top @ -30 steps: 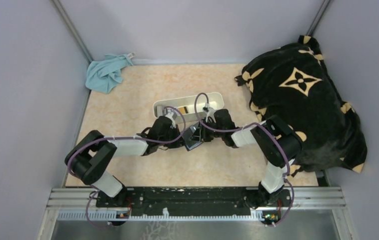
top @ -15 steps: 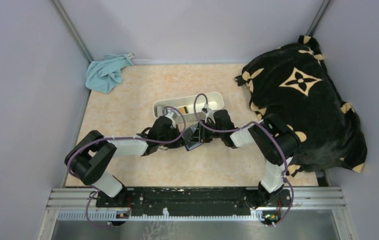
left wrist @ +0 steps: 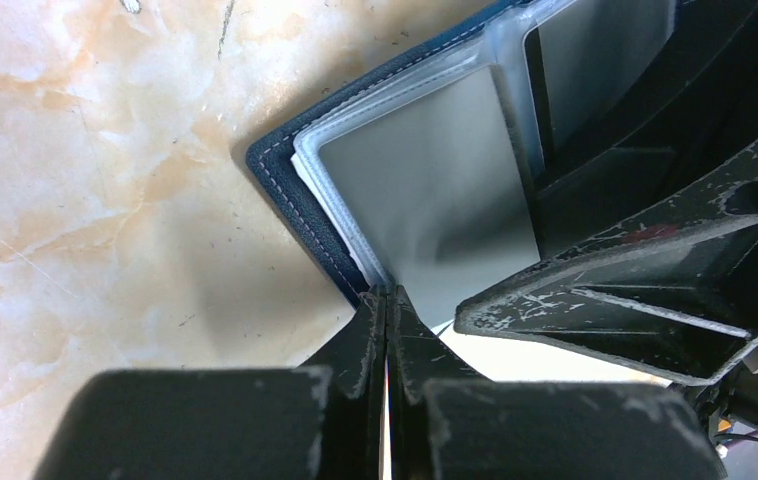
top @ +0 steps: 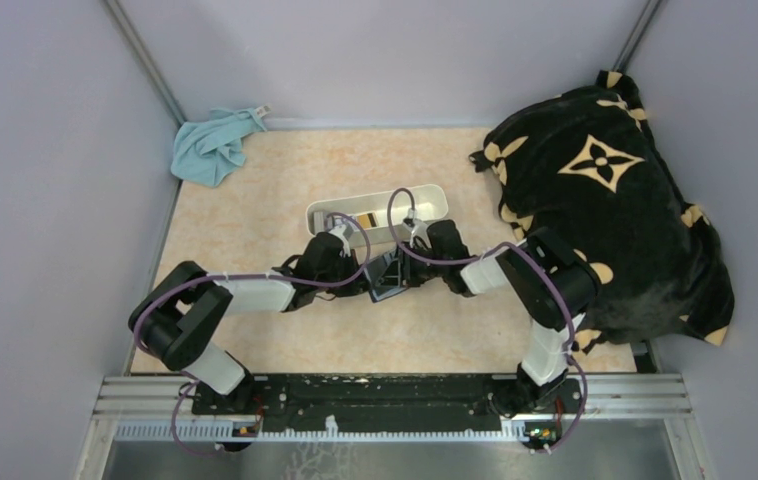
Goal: Take the credit cards out of the card holder
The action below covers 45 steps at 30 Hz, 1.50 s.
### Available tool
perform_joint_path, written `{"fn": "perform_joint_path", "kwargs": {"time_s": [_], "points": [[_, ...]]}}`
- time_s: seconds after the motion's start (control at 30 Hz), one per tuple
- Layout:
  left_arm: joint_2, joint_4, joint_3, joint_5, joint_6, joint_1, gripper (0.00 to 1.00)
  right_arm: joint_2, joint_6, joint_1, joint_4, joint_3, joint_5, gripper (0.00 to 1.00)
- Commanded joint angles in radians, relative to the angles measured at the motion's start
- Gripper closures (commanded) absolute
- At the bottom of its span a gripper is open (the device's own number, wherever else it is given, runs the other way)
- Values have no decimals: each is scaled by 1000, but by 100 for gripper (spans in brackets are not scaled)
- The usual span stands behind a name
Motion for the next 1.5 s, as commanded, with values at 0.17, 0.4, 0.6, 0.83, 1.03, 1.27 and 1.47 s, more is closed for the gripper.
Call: {"fn": "perform_joint_path", "kwargs": {"time_s": [0.17,0.4,0.6,0.83,1.03,1.27,1.47], "points": [[63,-109,-48,-52,35,22,100,-88,-29,-65,-16,-31,-78,71],[66,-101,-58,-46,34,27,100,-108,-34,-99,-22,-43,-79,71],[64,-102,-58,-44,34,31,100,-121,-48,-133,-35,-51,-82,72],[66,-101,-58,-41,35,33,100,-121,-66,-153,-56,-56,-72,72],[64,-101,-58,-40,37,36,100,-122,-78,-167,-78,-61,-44,73],[66,-100,-56,-35,39,37,100,-136,-60,-204,-65,-82,-30,77],[69,-98,-52,-28,40,39,100,-146,-55,-221,-57,-92,-25,86]]}}
